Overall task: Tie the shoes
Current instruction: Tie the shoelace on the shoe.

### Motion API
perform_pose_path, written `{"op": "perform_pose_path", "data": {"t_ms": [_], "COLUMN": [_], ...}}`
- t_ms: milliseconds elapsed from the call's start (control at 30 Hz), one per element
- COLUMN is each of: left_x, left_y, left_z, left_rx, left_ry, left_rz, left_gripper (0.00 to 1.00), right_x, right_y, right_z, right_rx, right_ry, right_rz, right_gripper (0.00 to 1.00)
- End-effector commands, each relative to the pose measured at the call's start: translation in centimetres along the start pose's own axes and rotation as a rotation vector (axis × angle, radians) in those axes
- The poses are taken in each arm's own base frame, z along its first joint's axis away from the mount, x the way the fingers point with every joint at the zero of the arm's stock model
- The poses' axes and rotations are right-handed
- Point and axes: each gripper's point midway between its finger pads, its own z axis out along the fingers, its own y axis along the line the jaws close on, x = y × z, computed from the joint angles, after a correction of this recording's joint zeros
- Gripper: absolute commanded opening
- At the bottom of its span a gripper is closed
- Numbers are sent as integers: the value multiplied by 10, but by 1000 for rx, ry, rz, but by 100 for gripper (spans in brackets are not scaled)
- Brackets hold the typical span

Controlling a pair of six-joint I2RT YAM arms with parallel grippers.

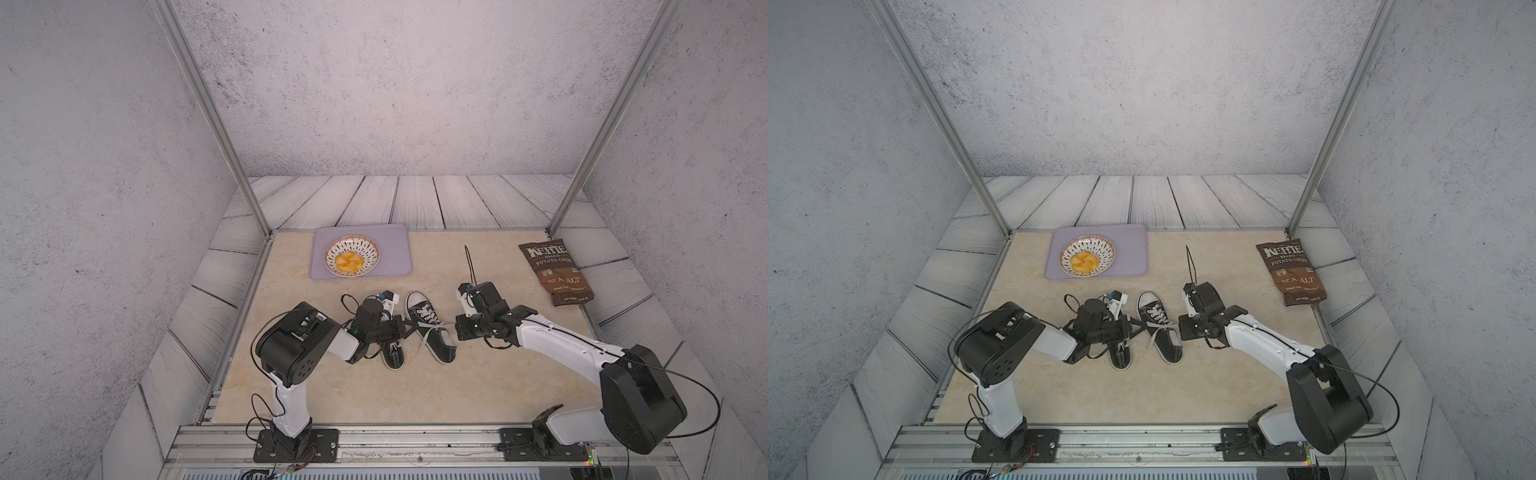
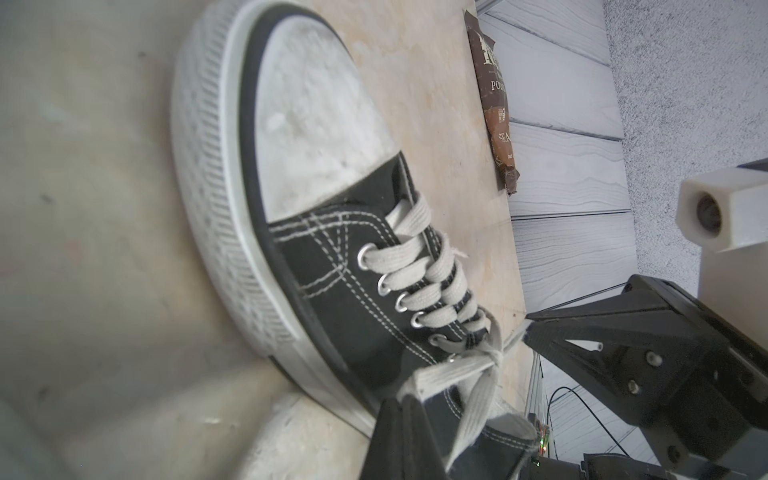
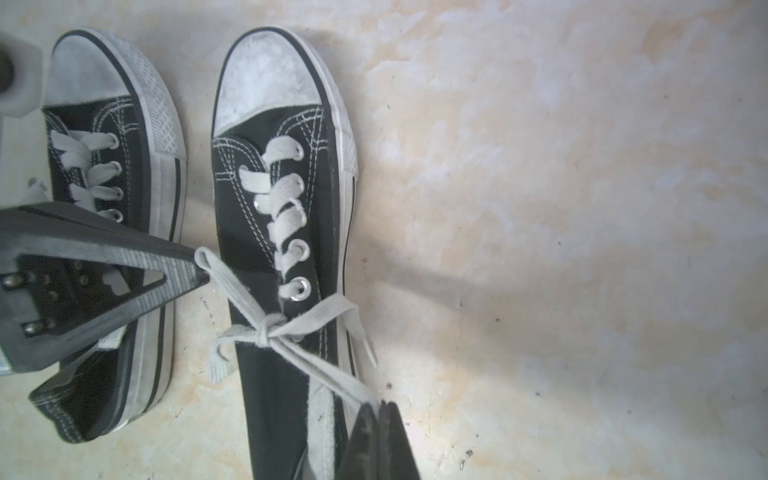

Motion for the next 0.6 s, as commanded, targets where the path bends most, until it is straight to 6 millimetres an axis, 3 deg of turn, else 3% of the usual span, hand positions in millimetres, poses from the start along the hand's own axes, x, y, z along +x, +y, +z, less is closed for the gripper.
{"op": "perform_pose_path", "data": {"t_ms": [0,267,400,467,500,567], "left_x": [-13,-12,-15,-19,-21,-26], "left_y": [22,37,26,14,7,-7], "left_z": [-8,-9,-6,-5,-5,-6], "left_rx": [-84,-132,-85,-51,-33,-1], "left_ry": [-66,-78,-65,-57,-55,-47], "left_rz": [-14,-40,-10,24,46,92], "left_gripper": [0,0,0,0,5,25], "right_x": [-20,-16,-17,-21,-23,-29], "right_y": [-8,-21,-12,-6,-5,-3], "right_z": [-10,-5,-3,-5,-7,-13], "right_rx": [43,62,3,-24,-31,-35], "right_ry": [-66,-50,-40,-50,-57,-80], "right_rz": [28,75,57,50,46,38], "right_gripper": [0,0,1,12,20,36]}}
